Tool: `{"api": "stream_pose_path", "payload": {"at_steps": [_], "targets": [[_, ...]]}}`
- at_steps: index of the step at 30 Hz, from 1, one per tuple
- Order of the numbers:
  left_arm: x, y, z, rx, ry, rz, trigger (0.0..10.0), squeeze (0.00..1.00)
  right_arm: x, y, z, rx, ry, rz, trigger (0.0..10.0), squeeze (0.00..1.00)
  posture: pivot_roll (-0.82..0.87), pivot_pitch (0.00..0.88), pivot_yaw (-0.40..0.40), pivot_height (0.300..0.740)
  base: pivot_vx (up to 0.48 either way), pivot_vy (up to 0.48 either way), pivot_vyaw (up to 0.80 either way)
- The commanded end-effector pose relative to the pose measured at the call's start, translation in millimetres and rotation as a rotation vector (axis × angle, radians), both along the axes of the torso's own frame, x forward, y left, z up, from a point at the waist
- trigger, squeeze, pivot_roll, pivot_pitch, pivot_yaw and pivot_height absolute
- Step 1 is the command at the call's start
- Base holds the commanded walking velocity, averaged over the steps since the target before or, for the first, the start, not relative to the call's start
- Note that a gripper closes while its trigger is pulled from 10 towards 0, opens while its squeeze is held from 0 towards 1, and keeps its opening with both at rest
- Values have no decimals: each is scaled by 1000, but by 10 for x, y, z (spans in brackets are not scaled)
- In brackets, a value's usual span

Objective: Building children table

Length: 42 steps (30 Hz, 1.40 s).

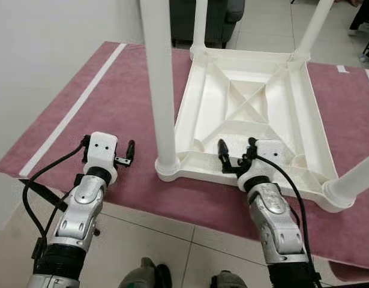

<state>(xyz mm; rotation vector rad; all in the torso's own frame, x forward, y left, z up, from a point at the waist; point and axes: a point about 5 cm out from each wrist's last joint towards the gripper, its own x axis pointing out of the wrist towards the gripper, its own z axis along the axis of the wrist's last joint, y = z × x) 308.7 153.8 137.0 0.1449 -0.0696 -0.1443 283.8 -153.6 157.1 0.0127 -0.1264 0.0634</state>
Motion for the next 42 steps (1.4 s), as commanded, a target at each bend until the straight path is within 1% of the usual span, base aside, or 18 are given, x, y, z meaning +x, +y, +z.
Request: {"api": "stream_pose_path", "payload": {"at_steps": [1,8,15,19,22,25,26,28,33,38,39,41,42], "targets": [[14,-12,-8,-6,9,36,10000,0,-23,-44,-94,-7,43,-24,10000,0,-74,98,107,740,0,0,-800],[29,-59,14,4,-4,10,10000,0,-28,-61,-89,-12,33,-30,10000,0,-81,99,115,740,0,0,-800],[31,-69,22,19,-8,5,10000,0,-33,-50,-69,-22,22,-20,10000,0,-83,100,116,740,0,0,0],[11,-66,43,37,-30,22,10000,0,-42,-15,-41,-29,5,11,10000,0,-81,101,118,740,0,0,-800],[-13,-16,49,47,-45,75,10000,0,-70,67,24,-18,-30,95,10000,0,-80,102,121,740,0,0,-267],[-19,3,44,44,-46,94,10000,0,-81,105,46,-19,-39,129,10000,0,-80,102,121,740,0,0,0],[-23,17,39,44,-44,102,10000,0,-87,148,66,-23,-44,158,10000,0,-77,101,122,740,0,0,0],[-25,34,37,46,-45,112,10000,0,-86,192,85,-24,-49,179,10000,0,-75,99,120,740,0,0,-672],[-24,52,37,48,-45,120,10000,0,-75,192,93,-26,-58,171,10000,0,-72,98,119,740,0,0,-784],[-35,87,29,51,-44,144,10000,0,-65,184,98,-39,-63,165,10000,0,-71,94,121,740,0,0,0],[-67,121,14,62,-41,148,10000,0,-60,176,105,-43,-65,162,10000,0,-73,92,124,740,0,0,0],[-67,121,14,62,-41,148,10000,0,-60,176,105,-43,-65,162,10000,0,-73,92,124,740,0,0,0],[-122,179,-6,97,-38,139,10000,0,-60,163,111,-46,-66,159,10000,0,-71,90,124,740,0,0,0]]}}
